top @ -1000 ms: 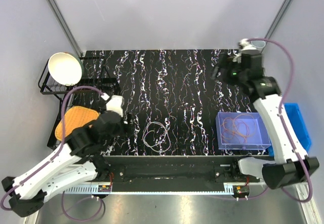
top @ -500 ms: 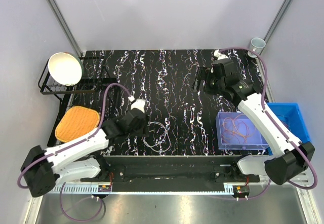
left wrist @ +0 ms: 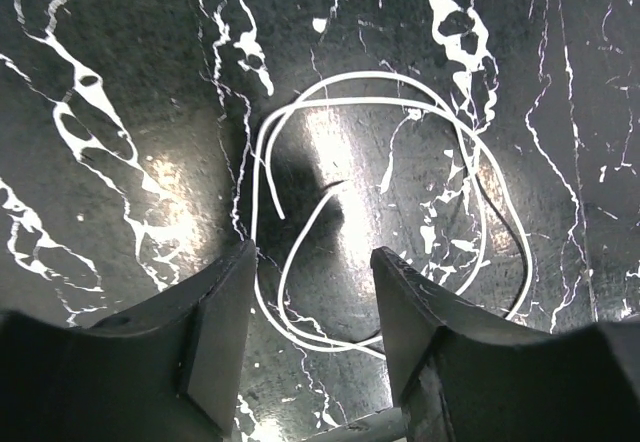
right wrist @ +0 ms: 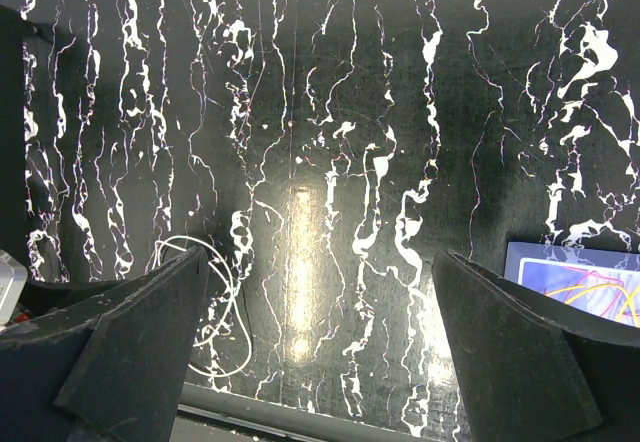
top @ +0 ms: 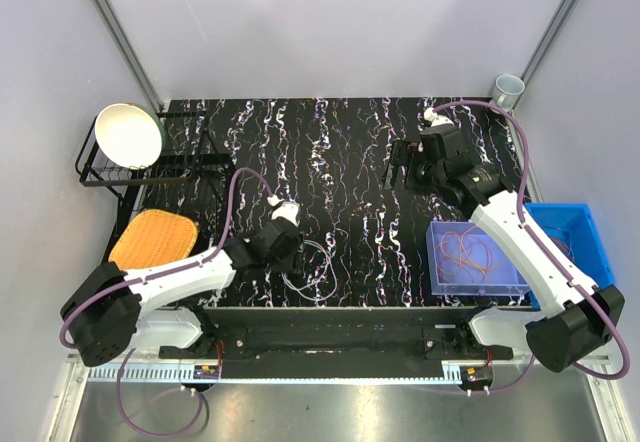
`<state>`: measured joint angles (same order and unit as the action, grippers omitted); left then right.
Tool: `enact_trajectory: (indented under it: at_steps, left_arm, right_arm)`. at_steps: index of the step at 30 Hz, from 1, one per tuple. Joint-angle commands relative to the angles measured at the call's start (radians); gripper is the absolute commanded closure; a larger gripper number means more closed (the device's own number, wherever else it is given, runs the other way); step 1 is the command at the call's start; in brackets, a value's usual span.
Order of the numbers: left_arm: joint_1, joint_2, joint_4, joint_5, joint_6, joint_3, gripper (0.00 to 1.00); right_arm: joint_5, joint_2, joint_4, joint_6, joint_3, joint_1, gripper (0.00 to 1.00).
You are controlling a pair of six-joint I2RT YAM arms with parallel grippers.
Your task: Untangle the cables
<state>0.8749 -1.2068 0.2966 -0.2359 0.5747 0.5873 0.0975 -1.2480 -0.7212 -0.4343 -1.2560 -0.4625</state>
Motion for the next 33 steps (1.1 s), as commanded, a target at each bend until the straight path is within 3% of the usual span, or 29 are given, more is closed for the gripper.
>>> enact_trajectory:
  at_steps: [1, 17, 20, 23, 25, 33]
  left_arm:
    - [0.012, -0.005, -0.071, 0.023, 0.025, -0.024, 0.47]
    - [0.015, -0.048, -0.111, 0.029, 0.033, -0.061, 0.59]
    - [0.016, -0.062, -0.120, 0.032, 0.034, -0.063, 0.65]
    - [0.019, -0.069, -0.123, 0.030, 0.034, -0.060, 0.81]
    - [0.021, -0.060, -0.096, 0.029, 0.028, -0.038, 1.00]
    - [0.049, 0.126, 0.180, 0.000, -0.065, 0.274, 1.00]
  right_arm:
    - [0.034, 0.013, 0.039, 0.014, 0.006, -0.007, 0.01]
    - [0.044, -0.019, 0.043, 0.022, 0.001, -0.007, 0.01]
    - [0.045, -0.018, 0.045, 0.023, 0.001, -0.007, 0.01]
    - [0.042, -0.016, 0.045, 0.022, 0.001, -0.007, 0.01]
    - [0.041, -0.016, 0.045, 0.020, 0.003, -0.007, 0.01]
    - [-0.152, 0.021, 0.126, 0.008, 0.049, -0.007, 0.00]
